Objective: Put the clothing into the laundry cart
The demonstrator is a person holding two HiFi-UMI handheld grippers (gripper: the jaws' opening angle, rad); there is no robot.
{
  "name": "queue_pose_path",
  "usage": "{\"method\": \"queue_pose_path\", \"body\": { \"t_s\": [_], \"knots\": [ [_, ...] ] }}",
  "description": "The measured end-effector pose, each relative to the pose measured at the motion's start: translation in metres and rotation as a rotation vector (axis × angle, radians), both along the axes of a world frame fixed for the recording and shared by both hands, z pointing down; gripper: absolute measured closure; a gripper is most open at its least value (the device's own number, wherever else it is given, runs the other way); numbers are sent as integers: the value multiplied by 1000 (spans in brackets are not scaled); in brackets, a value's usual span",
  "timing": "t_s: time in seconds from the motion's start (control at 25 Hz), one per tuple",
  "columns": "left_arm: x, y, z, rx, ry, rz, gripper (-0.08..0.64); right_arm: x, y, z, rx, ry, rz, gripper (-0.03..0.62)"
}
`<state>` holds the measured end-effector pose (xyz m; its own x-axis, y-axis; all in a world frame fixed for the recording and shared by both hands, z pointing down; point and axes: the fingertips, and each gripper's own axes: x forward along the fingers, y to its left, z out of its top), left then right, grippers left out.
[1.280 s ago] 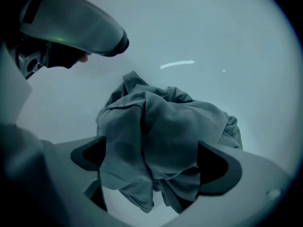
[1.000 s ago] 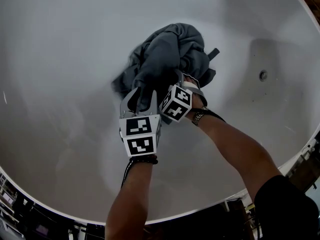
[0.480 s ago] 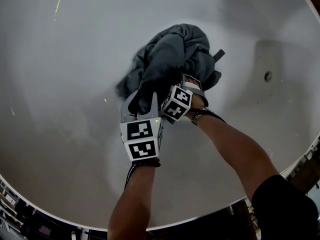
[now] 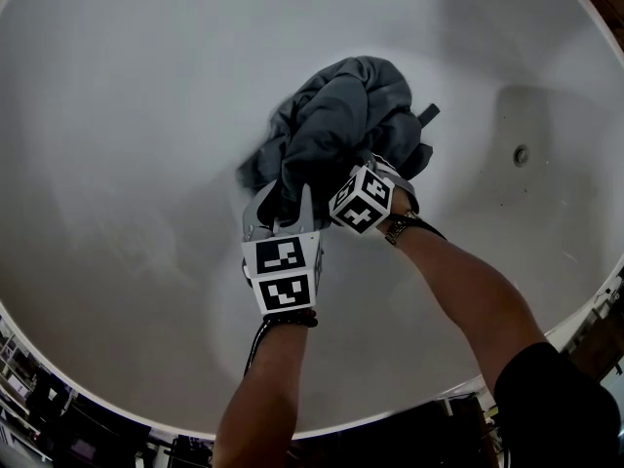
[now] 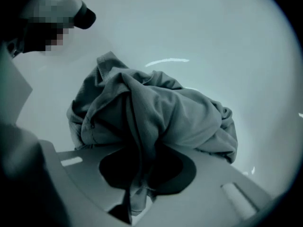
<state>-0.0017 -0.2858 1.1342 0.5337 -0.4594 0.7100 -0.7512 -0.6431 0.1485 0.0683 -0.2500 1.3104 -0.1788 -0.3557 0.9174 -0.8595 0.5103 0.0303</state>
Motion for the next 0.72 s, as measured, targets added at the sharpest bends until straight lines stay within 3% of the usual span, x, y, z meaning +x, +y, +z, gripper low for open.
{"method": "queue_pose_path", "body": {
  "t_s": [0.36,0.72],
  "knots": [
    [11,11,-111,13,8,-2,442,4,23,-129,46,-112,65,526],
    [6,36,-260,19,22,-50,491,12,40,-312,115,-182,85,529]
  ]
}}
